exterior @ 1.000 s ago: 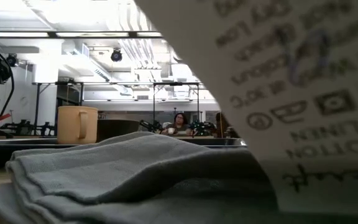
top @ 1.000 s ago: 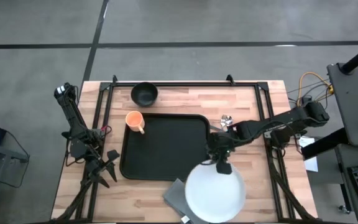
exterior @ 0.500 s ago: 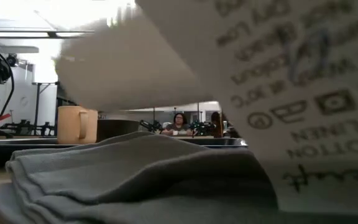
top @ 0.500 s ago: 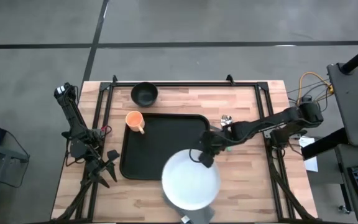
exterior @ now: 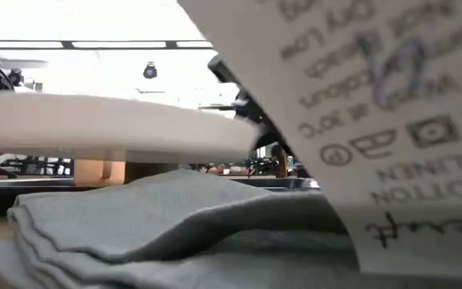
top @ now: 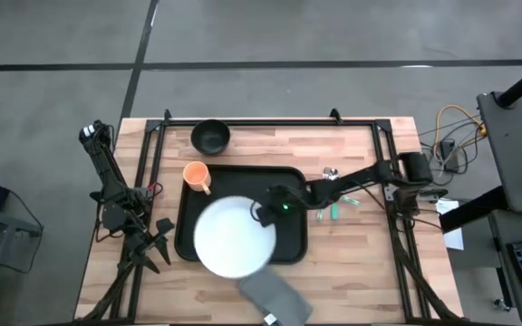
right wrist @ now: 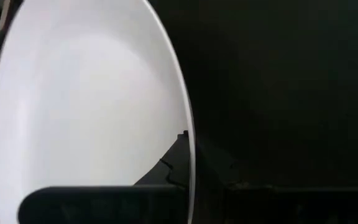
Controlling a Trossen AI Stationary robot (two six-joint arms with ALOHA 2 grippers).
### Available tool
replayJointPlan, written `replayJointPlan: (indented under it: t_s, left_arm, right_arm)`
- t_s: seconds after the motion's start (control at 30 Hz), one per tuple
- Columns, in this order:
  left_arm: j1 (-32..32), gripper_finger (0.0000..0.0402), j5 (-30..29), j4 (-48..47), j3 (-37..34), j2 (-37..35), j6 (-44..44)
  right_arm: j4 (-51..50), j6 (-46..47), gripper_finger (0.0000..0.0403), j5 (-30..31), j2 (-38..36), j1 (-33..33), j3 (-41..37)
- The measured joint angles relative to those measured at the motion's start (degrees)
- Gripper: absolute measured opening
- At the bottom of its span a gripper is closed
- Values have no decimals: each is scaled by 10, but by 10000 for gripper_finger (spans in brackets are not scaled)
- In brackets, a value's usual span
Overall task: Set up tray
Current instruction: Put the white plate on the bottom right of the orange mug
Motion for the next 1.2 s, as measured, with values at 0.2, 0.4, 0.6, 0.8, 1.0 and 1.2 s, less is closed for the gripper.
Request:
replayJointPlan:
  t_s: [0.2, 0.4, 0.6, 0.8, 1.0, 1.2]
  left_arm:
    - [0, 155, 0, 0, 0, 0, 0]
    - [0, 155, 0, 0, 0, 1, 0]
    - [0, 155, 0, 0, 0, 1, 0]
    - [0, 155, 0, 0, 0, 1, 0]
    - [0, 155, 0, 0, 0, 0, 0]
    - [0, 155, 0, 0, 0, 0, 0]
  right_arm:
    - [-3, 19, 11, 19, 75, -12, 80]
    - [-16, -15, 11, 20, 143, -19, 180]
    - [-137, -31, 11, 44, 160, -23, 252]
    - [-185, -28, 11, 77, 153, -22, 256]
    - [-182, -28, 11, 78, 151, -21, 255]
    - [-171, -26, 11, 79, 151, -21, 253]
